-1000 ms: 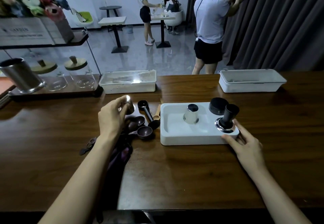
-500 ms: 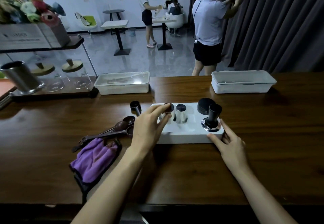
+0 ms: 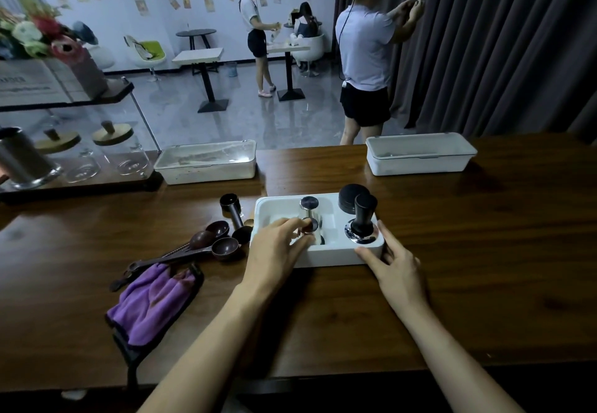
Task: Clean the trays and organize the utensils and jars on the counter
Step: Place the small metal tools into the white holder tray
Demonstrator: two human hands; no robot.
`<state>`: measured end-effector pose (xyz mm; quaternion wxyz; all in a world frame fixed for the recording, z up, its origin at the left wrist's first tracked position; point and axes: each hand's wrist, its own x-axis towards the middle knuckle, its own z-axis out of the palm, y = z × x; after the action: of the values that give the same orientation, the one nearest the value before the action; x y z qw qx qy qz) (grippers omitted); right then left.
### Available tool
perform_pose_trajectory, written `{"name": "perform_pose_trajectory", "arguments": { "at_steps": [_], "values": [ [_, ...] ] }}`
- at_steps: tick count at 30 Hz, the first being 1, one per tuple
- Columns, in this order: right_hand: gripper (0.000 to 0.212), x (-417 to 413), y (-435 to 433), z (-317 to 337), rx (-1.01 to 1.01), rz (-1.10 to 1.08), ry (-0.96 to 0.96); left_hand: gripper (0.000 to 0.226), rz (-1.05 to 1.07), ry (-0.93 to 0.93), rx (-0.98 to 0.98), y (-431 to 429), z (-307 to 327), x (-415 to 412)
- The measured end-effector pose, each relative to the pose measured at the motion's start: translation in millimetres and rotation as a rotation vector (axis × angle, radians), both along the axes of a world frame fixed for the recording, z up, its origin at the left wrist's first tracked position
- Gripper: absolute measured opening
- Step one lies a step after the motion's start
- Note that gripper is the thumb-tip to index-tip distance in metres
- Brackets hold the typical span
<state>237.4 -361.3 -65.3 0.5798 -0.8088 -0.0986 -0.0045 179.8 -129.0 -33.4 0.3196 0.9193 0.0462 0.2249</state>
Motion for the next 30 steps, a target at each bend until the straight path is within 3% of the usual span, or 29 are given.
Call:
{"name": "perform_pose_trajectory", "arguments": {
  "at_steps": [13,20,23,25,28,30],
  "values": [
    [0.079,0,-1,-1,-0.010,-0.004,0.005,0.020,-0.063,0.181,-0.284,-4,19,3],
    [0.071,-1,-4,-1,0.022,0.022,0.016,0.065,-0.084,0.254,-0.231,0,23,4],
    [0.071,-1,-4,-1,-0.011,0.026,0.002,0.072,-0.082,0.235,-0.238,7,23,1],
    [0.071,-1,-5,-2,-0.029,0.024,-0.007,0.064,-0.009,0.117,-0.265,18,25,0],
    [0.071,-1,-4,-3,-0.025,0.018,-0.013,0.034,0.194,-0.053,-0.115,49,28,2],
    [0.071,-1,-4,-4,-0.027,0.014,-0.013,0.018,0.321,-0.066,-0.032,73,31,5]
  ]
}}
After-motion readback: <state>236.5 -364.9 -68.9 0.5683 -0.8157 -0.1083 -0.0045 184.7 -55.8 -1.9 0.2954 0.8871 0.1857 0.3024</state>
